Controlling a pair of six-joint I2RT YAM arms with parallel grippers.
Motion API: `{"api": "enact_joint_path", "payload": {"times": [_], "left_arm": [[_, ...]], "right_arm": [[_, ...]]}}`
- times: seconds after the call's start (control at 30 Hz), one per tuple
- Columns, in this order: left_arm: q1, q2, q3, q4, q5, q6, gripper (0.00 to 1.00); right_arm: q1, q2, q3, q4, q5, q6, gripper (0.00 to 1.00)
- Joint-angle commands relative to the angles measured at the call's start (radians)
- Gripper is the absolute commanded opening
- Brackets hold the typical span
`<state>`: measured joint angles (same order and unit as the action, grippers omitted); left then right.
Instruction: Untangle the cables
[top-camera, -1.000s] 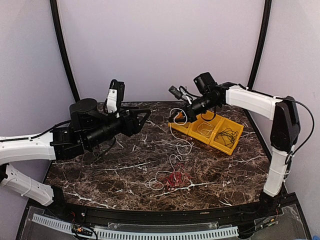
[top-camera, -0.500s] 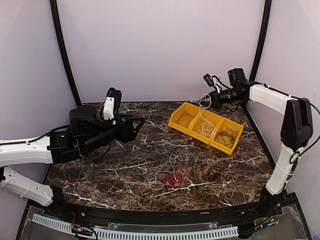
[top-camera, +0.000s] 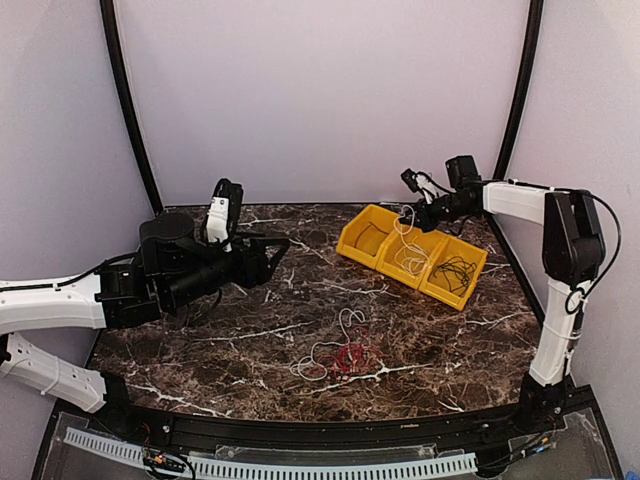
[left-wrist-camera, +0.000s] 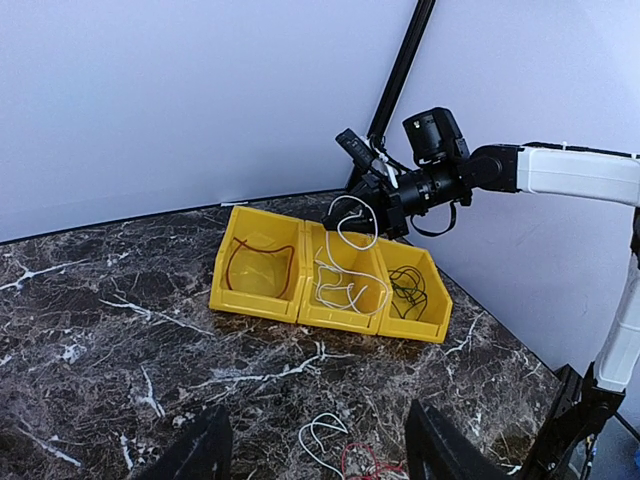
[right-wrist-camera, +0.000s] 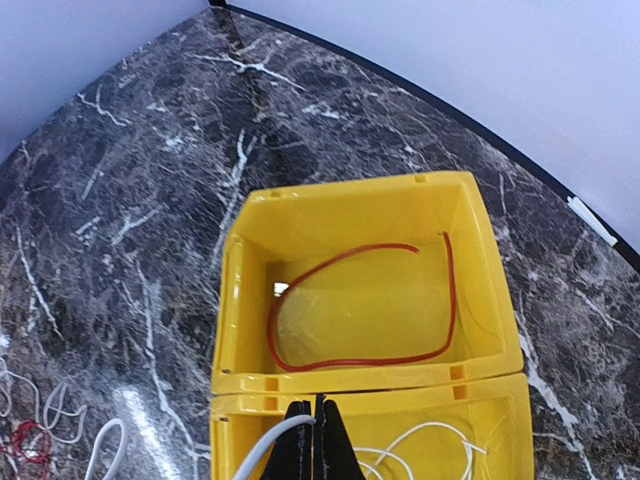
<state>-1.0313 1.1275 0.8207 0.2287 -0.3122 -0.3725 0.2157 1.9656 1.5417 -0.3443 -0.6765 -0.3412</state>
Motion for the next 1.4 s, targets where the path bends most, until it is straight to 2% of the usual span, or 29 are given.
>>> {"api": "enact_joint_path", "payload": {"times": [0.0, 0.3, 0.47, 0.53, 0.63, 0.7, 0.9, 0.97, 1.13, 1.37], "left_arm": [[0.004, -0.031, -0.016, -0.006, -0.009, -0.004, 0.61], [0.004, -0.013, -0.021, 0.003, -0.006, 0.004, 0.61], [0.004, 0.008, -0.015, 0.011, 0.006, 0.008, 0.61], [0.004, 0.011, -0.014, 0.009, 0.009, 0.008, 0.61], [0.003, 0.01, -0.018, 0.008, 0.008, 0.009, 0.61], [0.003, 0.005, -0.024, 0.005, 0.004, 0.01, 0.62], [0.004, -0.001, -0.057, 0.002, -0.007, 0.009, 0.62], [0.004, 0.013, -0.065, 0.0, -0.003, 0.007, 0.63], [0.004, 0.089, -0.055, -0.046, 0.064, -0.01, 0.62], [0.003, 0.275, 0.012, -0.18, 0.197, -0.023, 0.54]], "right_arm": [[-0.007, 0.005, -0.037, 0.048, 0.143, -0.084, 0.0], [-0.006, -0.02, -0.115, 0.065, 0.403, -0.239, 0.0], [-0.004, -0.026, -0.123, 0.053, 0.483, -0.282, 0.01], [-0.004, -0.03, -0.123, 0.041, 0.495, -0.287, 0.06], [-0.004, -0.051, -0.131, 0.019, 0.508, -0.296, 0.23], [-0.004, -0.076, -0.14, 0.003, 0.52, -0.301, 0.31], [-0.004, -0.19, -0.168, -0.089, 0.54, -0.316, 0.37], [-0.004, -0.246, -0.182, -0.114, 0.504, -0.299, 0.38], [0.006, -0.413, -0.233, -0.156, 0.264, -0.245, 0.46], [0.104, -0.514, -0.327, -0.183, 0.041, -0.214, 0.53]]}}
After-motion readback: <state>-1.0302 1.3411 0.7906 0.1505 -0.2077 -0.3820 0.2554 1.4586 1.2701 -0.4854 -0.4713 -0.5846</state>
